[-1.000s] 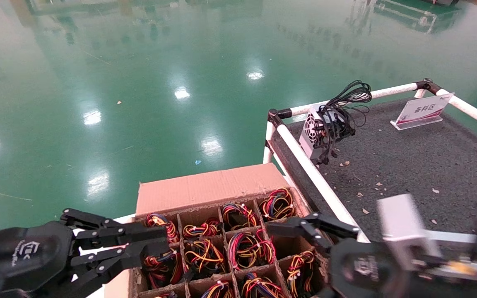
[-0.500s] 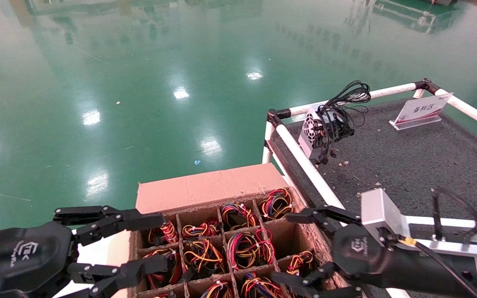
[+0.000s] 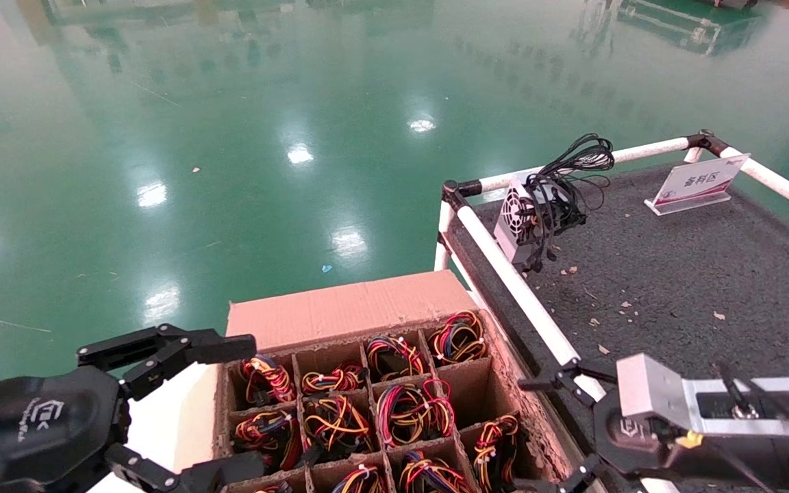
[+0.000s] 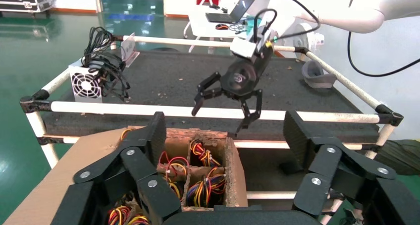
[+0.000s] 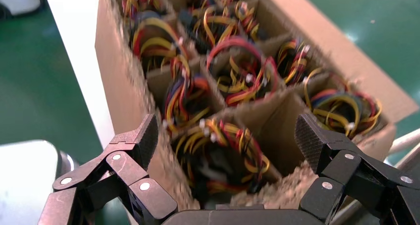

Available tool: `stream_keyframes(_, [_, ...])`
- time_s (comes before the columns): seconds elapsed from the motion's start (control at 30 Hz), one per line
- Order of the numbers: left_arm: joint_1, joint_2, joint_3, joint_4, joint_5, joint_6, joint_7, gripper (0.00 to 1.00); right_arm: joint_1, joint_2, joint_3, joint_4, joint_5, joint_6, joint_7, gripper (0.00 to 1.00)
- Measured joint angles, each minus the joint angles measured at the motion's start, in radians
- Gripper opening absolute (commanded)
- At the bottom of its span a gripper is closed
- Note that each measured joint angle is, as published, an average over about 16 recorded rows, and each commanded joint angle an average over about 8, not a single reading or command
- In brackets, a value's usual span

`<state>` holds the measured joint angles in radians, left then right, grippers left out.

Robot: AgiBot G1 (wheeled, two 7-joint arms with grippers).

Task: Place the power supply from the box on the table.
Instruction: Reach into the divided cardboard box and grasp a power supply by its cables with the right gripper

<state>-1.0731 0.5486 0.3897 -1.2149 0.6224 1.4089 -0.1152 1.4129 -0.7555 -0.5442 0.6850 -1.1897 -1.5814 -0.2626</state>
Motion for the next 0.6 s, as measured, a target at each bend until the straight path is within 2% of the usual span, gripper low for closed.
stream_keyframes(0.47, [0.0,0.0,0.0,0.0,0.0,0.0,0.0,1.0,0.134,-0.104,-0.125,-0.234,-0.079,0.012,-0.263,1.0])
stream_keyframes(0.53, [0.0,0.0,0.0,0.0,0.0,0.0,0.0,1.0,0.152,-0.123,-0.137,-0.268,-0.09,0.016,-0.294,0.94])
stream_keyframes(0.6, [0.0,0.0,0.0,0.0,0.0,0.0,0.0,1.0,0.169,-0.143,-0.148,-0.303,-0.102,0.022,-0.322,0.8])
